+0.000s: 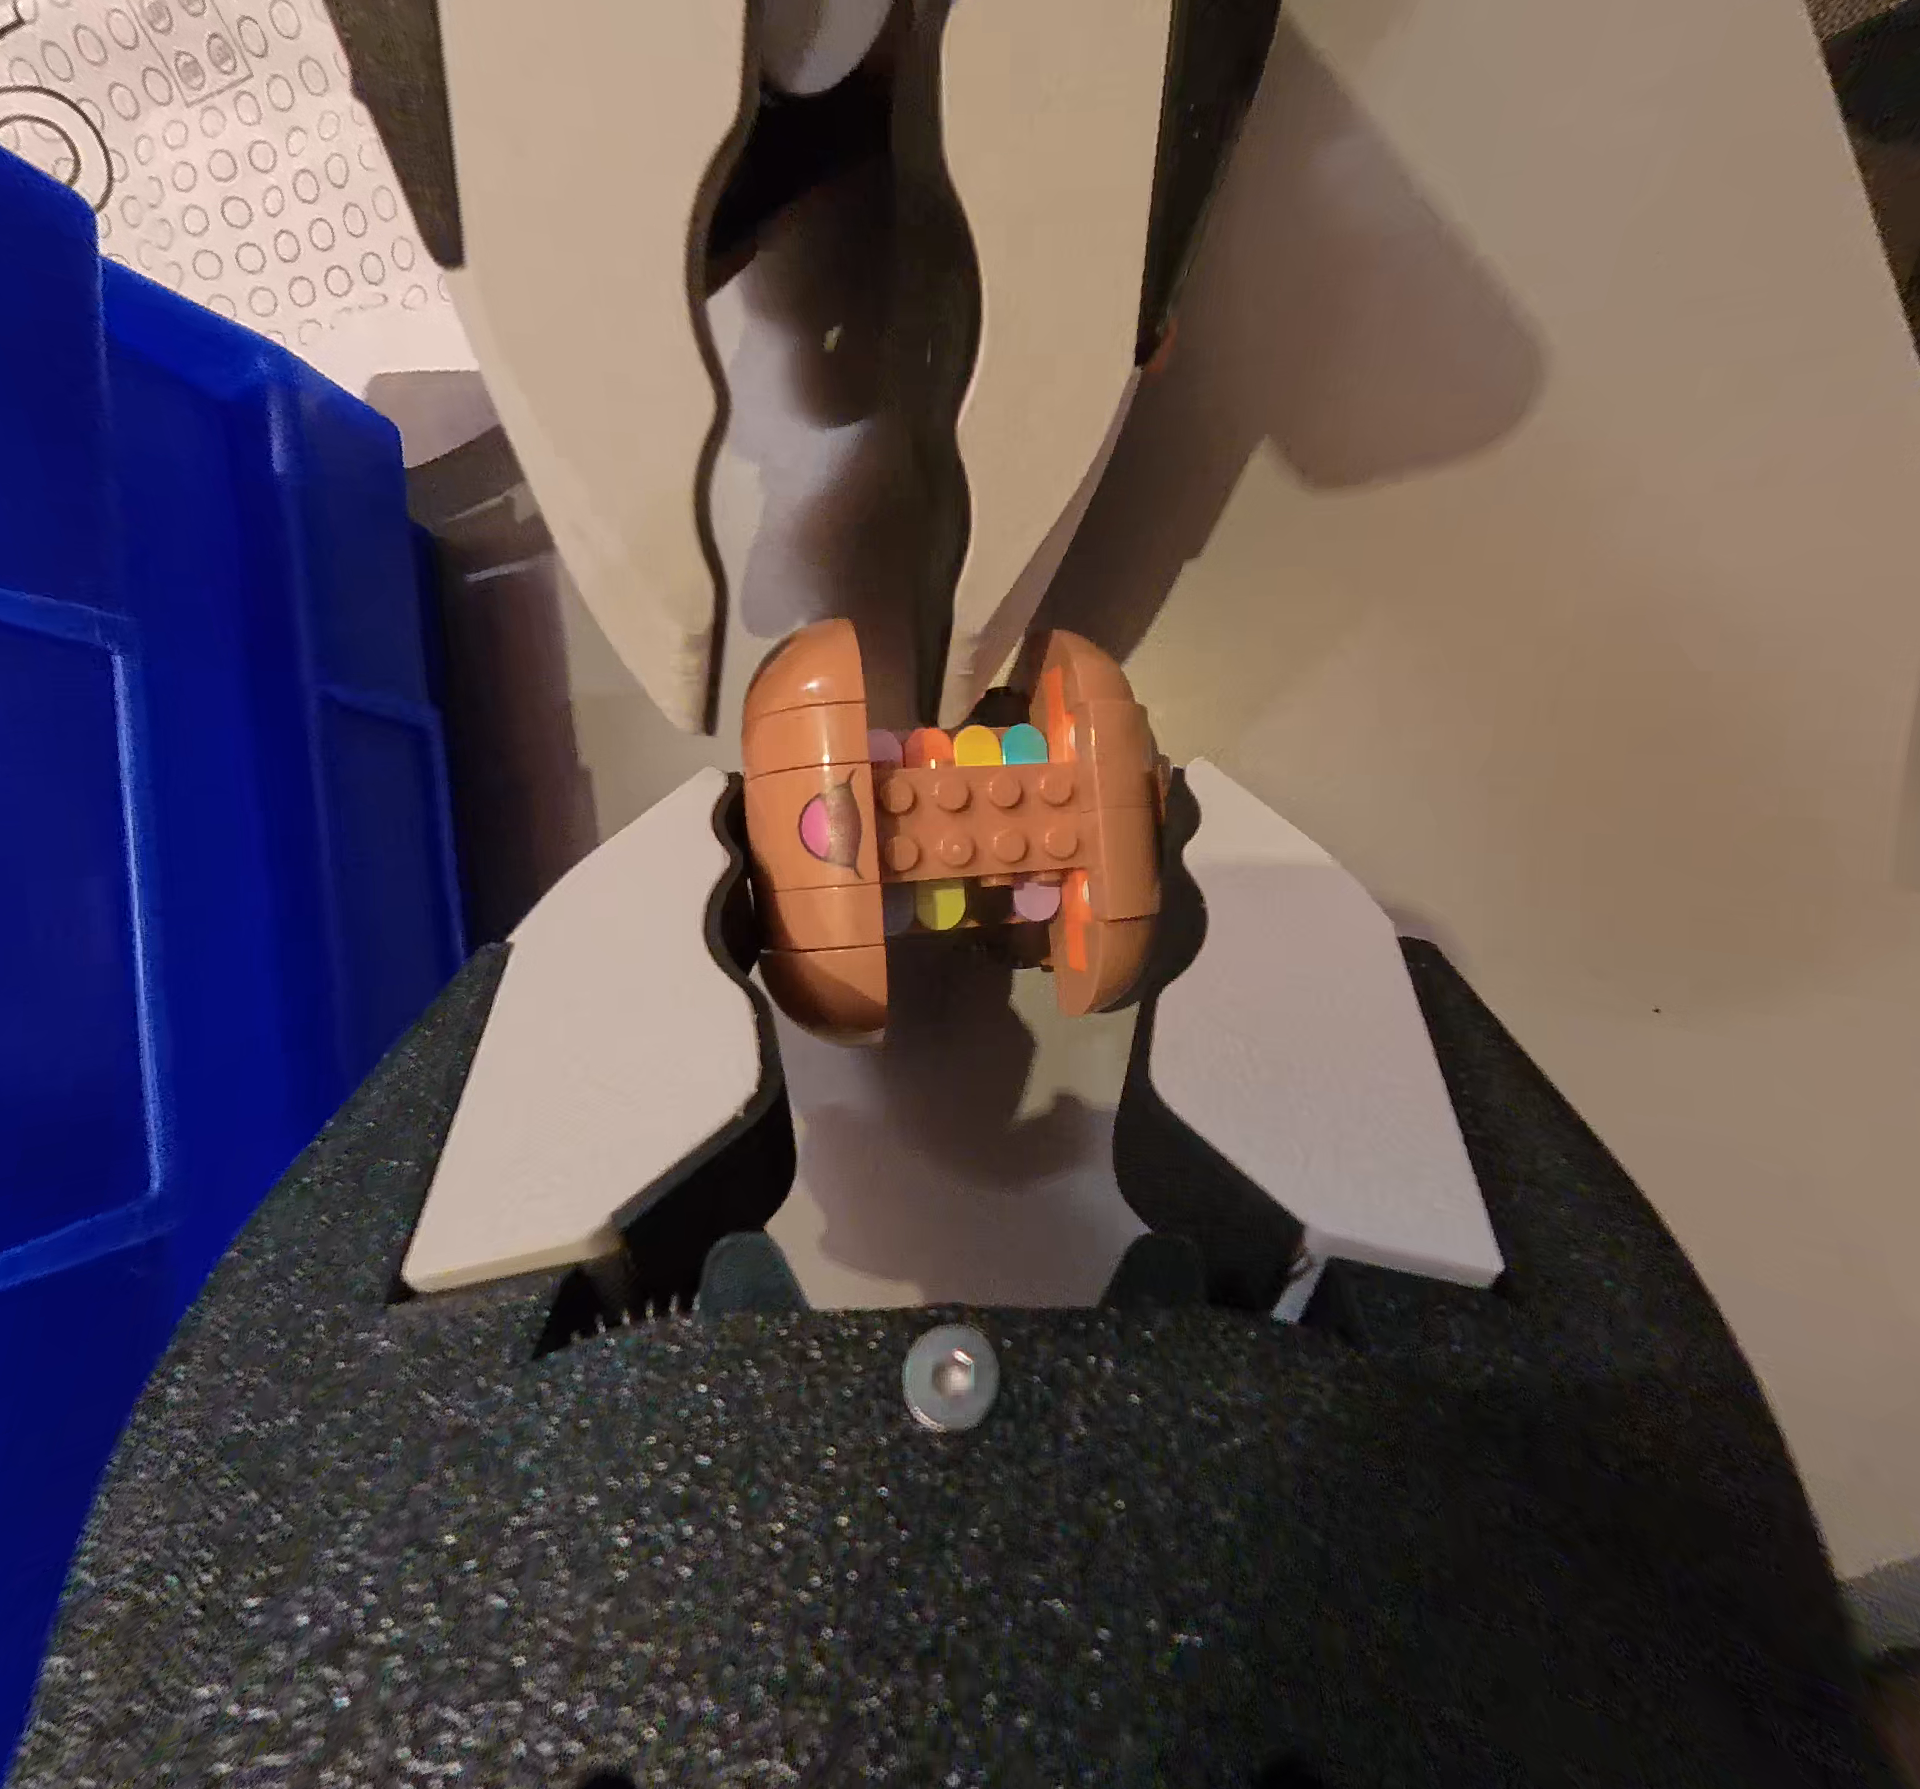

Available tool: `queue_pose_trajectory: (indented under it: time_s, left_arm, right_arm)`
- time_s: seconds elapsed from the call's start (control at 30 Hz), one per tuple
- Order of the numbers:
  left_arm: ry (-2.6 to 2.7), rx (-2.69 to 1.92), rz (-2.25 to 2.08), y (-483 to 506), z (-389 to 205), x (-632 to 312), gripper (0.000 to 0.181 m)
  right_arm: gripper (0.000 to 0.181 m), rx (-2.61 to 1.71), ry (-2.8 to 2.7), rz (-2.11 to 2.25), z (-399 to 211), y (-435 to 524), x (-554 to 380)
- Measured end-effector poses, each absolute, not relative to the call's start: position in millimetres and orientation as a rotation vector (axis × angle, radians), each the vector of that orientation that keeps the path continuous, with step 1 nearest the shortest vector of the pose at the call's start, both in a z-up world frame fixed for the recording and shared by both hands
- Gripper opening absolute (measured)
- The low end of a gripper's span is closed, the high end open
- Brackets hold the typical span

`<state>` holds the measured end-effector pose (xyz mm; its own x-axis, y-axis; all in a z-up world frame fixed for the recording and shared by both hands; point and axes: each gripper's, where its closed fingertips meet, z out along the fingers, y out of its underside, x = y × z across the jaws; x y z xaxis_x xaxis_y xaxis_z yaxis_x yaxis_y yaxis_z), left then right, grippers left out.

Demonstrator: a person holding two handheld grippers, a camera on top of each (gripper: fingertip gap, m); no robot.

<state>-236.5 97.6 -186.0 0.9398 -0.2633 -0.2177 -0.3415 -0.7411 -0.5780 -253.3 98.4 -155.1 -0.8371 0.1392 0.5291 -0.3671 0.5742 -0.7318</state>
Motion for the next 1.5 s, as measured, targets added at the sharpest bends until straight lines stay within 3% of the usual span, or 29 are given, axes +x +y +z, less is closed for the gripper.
queue_pose_trajectory:
  time_s: [0.47, 1.23, 1.5]
  left_arm:
    - [0.48, -2.431, 0.172, 103, -186, -230, 0.076]
    - [0.447, -2.391, 0.118, 103, -185, -230, 0.076]
    - [0.465, -2.399, 0.138, 103, -185, -230, 0.076]
  right_arm:
    - [0.017, 0.241, -2.266, 1.188, -149, 99, -248]
    - [0.02, -0.281, -2.565, 1.678, -148, 98, -247]
    - [0.02, -0.122, -2.487, 1.587, -147, 97, -246]
